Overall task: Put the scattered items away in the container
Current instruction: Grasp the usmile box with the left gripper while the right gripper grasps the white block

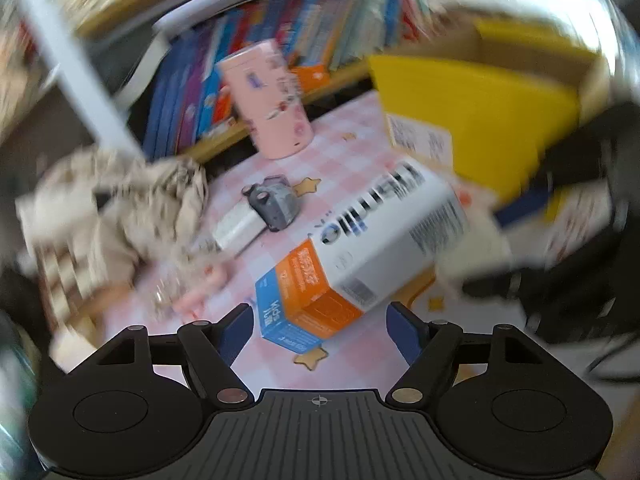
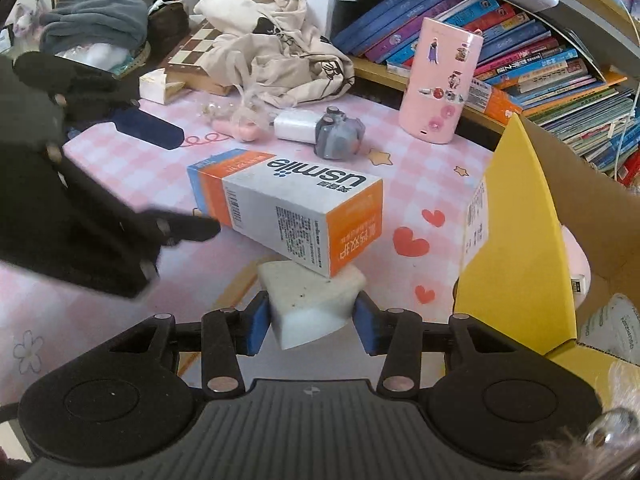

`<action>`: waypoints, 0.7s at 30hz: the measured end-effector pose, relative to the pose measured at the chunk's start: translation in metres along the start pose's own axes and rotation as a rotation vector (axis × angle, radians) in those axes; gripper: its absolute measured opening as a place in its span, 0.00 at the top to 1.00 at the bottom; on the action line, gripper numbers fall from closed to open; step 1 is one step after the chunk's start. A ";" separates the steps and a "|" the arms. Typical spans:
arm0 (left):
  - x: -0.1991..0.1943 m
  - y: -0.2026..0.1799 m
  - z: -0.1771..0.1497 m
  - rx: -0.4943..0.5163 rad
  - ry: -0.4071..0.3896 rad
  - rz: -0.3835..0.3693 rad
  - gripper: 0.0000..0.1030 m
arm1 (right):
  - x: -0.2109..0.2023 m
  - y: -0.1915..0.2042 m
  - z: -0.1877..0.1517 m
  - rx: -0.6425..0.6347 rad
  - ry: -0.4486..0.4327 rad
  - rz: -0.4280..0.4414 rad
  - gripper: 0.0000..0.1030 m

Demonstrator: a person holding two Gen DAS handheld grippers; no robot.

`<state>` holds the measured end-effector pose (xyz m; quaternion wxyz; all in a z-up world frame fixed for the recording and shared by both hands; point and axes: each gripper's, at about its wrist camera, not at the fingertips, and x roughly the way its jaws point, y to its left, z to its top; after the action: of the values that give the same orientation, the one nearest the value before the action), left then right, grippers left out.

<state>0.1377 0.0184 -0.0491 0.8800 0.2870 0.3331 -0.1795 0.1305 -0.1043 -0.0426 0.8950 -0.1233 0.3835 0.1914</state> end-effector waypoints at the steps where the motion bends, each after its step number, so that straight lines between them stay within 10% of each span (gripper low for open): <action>1: 0.002 -0.010 -0.001 0.068 -0.008 0.023 0.27 | -0.001 0.000 0.000 0.002 -0.006 0.001 0.59; 6: 0.017 -0.051 -0.008 0.343 -0.069 0.182 0.27 | -0.003 0.000 0.002 -0.016 -0.028 0.001 0.59; 17: 0.036 -0.047 -0.003 0.372 -0.100 0.231 0.28 | -0.002 -0.004 0.001 -0.034 -0.026 0.010 0.60; 21: 0.041 -0.048 -0.002 0.384 -0.103 0.209 0.48 | -0.002 -0.005 0.000 -0.033 -0.018 0.012 0.60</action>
<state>0.1416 -0.0228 -0.0966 0.8388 0.4729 0.2158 -0.1619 0.1314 -0.1096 -0.0410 0.8953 -0.1339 0.3728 0.2039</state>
